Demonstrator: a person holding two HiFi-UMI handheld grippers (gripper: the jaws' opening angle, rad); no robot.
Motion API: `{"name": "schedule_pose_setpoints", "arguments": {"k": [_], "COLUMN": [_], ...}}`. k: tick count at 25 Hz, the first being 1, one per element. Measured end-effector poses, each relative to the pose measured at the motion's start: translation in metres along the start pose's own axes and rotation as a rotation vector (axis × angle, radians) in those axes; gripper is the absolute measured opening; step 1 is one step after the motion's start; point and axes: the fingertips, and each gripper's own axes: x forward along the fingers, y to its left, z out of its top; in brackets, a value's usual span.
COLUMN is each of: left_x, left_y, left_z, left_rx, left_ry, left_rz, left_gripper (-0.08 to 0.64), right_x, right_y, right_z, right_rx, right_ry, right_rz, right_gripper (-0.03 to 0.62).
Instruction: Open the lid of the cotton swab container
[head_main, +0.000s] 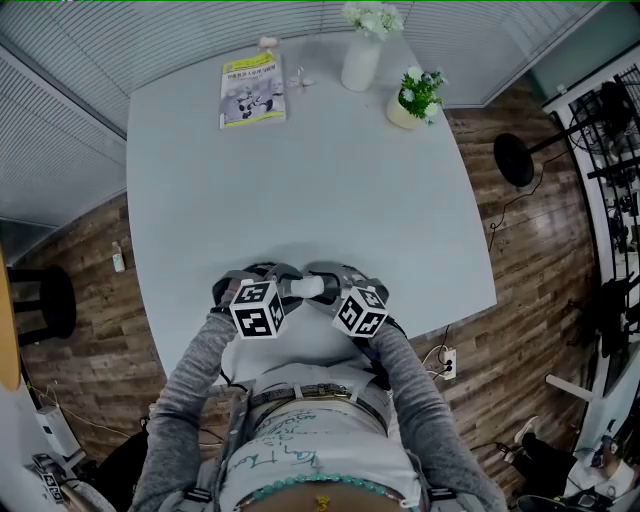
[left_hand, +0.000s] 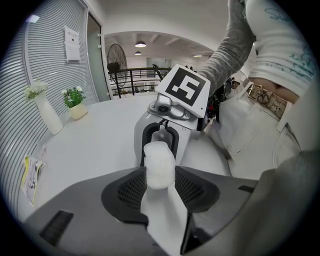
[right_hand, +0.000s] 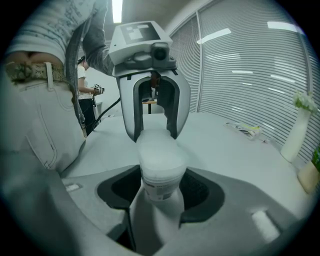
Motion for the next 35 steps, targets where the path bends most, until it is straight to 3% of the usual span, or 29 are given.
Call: {"name": "schedule_pose_setpoints", "arguments": {"k": [3,7,13,22,29,35], "left_x": [0.000,-0.004,-0.007,-0.006,-0.017,-0.023], "left_y": [-0.001,-0.001,0.000,0.001,0.007,0.011], "left_z": [0.001,0.005,0.003,0.002,0.010,0.013], "left_rx": [-0.017,-0.133,-0.126,-0.069,-0.012,-0.016], "left_ry": [-0.013,-0.069,-0.091,-0.106,-0.148,-0.171], "left_rz": [-0.020,-0.084,-0.094,-0.001,0.122,0.155], "left_gripper": [0.170,0.170,0.175,0.179,0.196,0.195], "right_x": [0.000,-0.001,0.000,0.001,0.003,0.003], "right_y": [0.001,0.002,0.003,0.001,0.002,0.001], "right_z": [-0.001,-0.002,0.000,0.000,-0.002,-0.002], "right_rx": [-0.006,-0.023,-0.015,-0.017,-0.021,-0.021], "right_ry": [0.001,0.010,0.007,0.005,0.014,0.017], "right_rz": [0.001,0.007,0.009,0.008,0.007,0.005], "right_gripper": [0.238,0.238,0.238,0.238,0.238,0.237]}}
